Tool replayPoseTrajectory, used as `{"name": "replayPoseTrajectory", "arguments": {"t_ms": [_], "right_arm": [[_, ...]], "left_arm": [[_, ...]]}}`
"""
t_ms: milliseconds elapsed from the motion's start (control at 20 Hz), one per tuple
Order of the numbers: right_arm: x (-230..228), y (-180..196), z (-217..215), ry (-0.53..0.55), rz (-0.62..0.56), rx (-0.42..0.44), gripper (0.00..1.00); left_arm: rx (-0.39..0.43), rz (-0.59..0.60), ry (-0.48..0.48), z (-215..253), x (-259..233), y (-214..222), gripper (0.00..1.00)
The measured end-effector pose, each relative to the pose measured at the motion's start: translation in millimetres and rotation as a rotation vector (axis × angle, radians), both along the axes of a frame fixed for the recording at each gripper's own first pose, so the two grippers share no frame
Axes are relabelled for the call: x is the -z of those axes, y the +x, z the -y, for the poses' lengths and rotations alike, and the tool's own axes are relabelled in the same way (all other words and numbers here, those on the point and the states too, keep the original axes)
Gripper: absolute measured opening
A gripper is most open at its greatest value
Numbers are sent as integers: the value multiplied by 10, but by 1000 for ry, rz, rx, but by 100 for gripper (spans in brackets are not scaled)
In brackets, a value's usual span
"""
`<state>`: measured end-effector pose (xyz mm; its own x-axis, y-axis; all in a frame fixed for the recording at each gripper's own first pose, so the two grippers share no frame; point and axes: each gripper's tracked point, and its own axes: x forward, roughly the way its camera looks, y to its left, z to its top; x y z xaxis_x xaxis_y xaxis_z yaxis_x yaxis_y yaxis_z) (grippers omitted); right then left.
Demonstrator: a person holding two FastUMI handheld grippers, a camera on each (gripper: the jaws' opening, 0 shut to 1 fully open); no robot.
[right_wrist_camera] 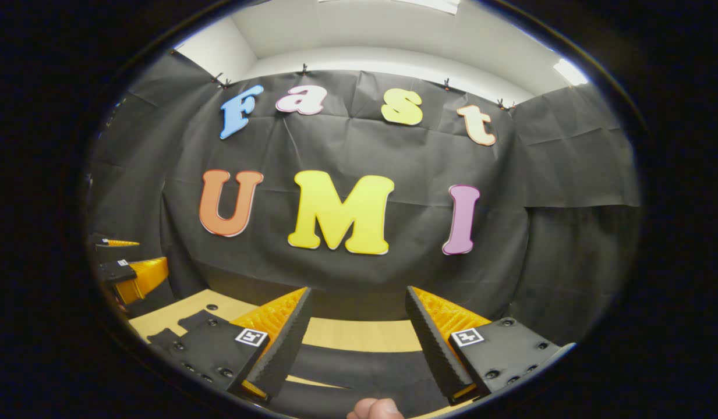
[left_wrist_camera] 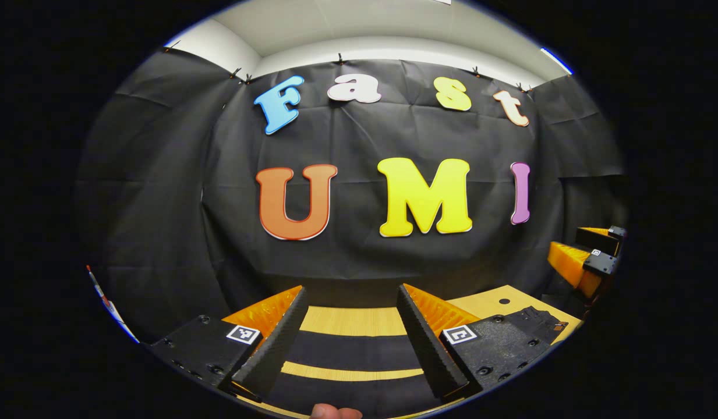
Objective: Grasp the waist and the cuffs of the jeans and fold them to make the two legs overlap; first hold the waist and fold one-third of the jeans toward the cuffs, then hold the cuffs and fold the remaining one-third in the same direction to finish folding.
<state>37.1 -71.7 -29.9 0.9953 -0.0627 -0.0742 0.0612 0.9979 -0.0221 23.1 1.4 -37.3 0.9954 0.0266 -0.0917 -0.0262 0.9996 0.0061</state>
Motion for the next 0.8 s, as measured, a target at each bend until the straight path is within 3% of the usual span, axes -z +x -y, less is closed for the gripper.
{"name": "replayPoseTrajectory", "arguments": {"t_ms": [200, 450, 550, 650, 800], "right_arm": [[369, 23, 720, 15, -110, 60, 97], [1174, -234, 1654, 103, -349, 170, 98], [1531, -421, 1825, 194, -458, 191, 98], [1927, -635, 1943, 318, -573, 226, 98], [2443, -974, 2057, 506, -707, 320, 98]], "left_arm": [[-120, -153, -106, -550, 542, 37, 99], [-318, -412, -313, -1309, 1568, -332, 99], [-382, -534, -469, -1424, 2032, -595, 99], [-469, -626, -690, -1461, 2458, -841, 99], [-600, -693, -968, -1387, 2843, -1011, 99]]}}
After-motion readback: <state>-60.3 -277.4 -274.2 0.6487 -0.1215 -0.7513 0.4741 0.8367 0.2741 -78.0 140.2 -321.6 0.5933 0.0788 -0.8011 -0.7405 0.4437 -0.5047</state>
